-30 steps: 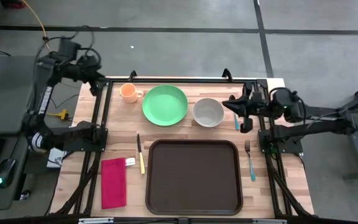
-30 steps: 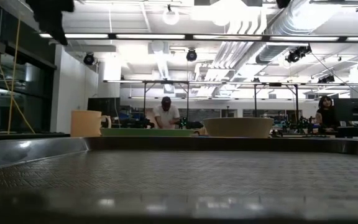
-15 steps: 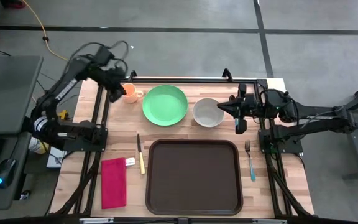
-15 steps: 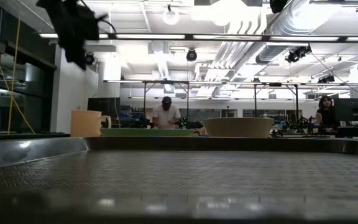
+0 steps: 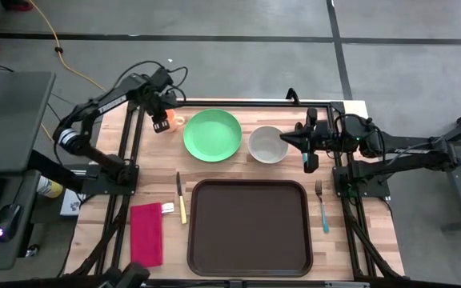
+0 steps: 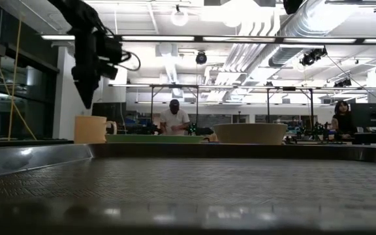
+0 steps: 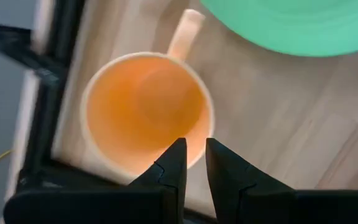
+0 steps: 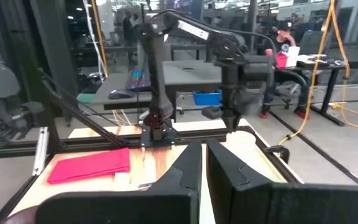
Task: Set up tray
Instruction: Put the orange mug on the black serving tray
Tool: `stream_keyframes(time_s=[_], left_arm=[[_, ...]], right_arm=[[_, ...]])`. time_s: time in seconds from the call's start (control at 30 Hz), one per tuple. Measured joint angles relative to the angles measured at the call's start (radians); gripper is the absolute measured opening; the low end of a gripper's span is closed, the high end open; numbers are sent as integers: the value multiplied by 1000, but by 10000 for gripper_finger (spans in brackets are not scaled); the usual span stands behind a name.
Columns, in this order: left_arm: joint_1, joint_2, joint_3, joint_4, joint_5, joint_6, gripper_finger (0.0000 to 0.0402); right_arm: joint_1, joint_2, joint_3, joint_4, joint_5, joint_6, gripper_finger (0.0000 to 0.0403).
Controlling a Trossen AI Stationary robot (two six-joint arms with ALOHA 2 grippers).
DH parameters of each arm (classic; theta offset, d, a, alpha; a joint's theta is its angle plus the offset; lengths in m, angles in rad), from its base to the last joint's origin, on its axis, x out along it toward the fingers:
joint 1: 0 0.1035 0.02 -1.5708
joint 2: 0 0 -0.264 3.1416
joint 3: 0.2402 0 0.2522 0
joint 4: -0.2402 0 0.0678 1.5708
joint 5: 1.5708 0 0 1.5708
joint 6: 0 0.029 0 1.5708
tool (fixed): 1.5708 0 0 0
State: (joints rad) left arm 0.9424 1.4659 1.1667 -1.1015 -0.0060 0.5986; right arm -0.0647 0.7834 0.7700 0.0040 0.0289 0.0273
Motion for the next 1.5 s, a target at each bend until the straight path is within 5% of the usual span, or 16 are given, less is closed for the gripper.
stream_keyframes(time_s=[0.2, 0.53, 0.73, 1.07, 1.5], left_arm=[[-1, 26, 0, 30, 104, 58, 118], [0, 25, 0, 50, 76, 15, 244], [0, 25, -40, 89, 66, -20, 276], [0, 25, -134, 175, -43, -88, 249], [0, 25, -134, 220, -17, -80, 122]], right_arm=[[0, 0, 1, -2, -35, 13, 0], [0, 0, 1, -11, -34, 16, 0], [0, 0, 1, -17, -33, 16, 0], [0, 0, 1, -17, -33, 16, 0], [0, 0, 1, -17, -33, 25, 0]])
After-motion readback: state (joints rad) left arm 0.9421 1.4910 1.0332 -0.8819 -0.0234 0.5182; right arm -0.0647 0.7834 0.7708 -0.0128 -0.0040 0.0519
